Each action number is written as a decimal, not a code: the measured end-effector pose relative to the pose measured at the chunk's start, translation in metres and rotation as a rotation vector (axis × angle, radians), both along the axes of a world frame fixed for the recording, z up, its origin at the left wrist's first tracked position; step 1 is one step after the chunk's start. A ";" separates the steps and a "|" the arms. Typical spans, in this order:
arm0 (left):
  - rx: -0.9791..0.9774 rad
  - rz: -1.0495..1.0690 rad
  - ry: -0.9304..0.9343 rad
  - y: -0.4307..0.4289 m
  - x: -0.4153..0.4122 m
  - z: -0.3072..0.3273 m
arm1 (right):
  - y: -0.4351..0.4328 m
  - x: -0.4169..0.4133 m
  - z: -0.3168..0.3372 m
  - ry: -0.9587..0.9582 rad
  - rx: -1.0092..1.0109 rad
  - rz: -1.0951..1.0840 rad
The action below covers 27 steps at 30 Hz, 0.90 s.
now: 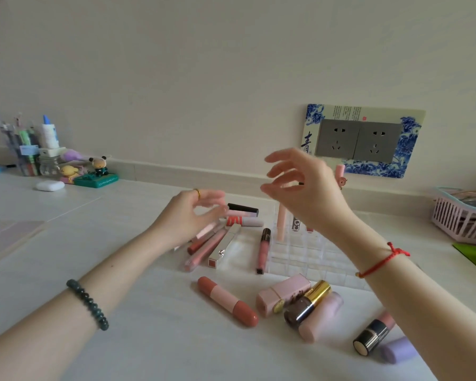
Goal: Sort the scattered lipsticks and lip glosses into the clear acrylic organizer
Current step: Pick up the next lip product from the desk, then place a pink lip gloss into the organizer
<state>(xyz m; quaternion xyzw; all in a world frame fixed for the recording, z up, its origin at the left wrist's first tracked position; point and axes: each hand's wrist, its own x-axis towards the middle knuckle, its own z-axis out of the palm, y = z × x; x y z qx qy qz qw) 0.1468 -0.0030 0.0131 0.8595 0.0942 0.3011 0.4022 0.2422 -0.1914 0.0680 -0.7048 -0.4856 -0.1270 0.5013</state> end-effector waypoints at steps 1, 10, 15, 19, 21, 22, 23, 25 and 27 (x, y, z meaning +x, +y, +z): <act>0.060 0.014 0.043 0.003 -0.004 -0.005 | 0.004 -0.003 -0.004 -0.011 -0.067 0.025; 0.431 -0.068 0.334 0.012 -0.023 -0.033 | 0.069 0.001 -0.041 -0.058 -0.601 -0.012; 0.459 -0.128 0.352 0.013 -0.022 -0.034 | 0.096 0.012 -0.051 -0.070 -0.794 -0.096; 0.506 -0.116 0.323 0.013 -0.020 -0.035 | 0.103 0.018 -0.056 -0.084 -0.873 -0.149; 0.521 -0.101 0.322 0.013 -0.019 -0.036 | 0.104 0.018 -0.057 -0.084 -0.881 -0.158; 0.533 -0.090 0.323 0.013 -0.018 -0.036 | 0.104 0.017 -0.058 -0.082 -0.881 -0.162; 0.543 -0.078 0.323 0.013 -0.018 -0.037 | 0.105 0.017 -0.058 -0.077 -0.881 -0.165; 0.553 -0.056 0.322 0.013 -0.017 -0.038 | 0.105 0.016 -0.058 -0.060 -0.876 -0.168; 0.573 -0.046 0.316 0.012 -0.017 -0.038 | 0.105 0.016 -0.059 -0.044 -0.859 -0.167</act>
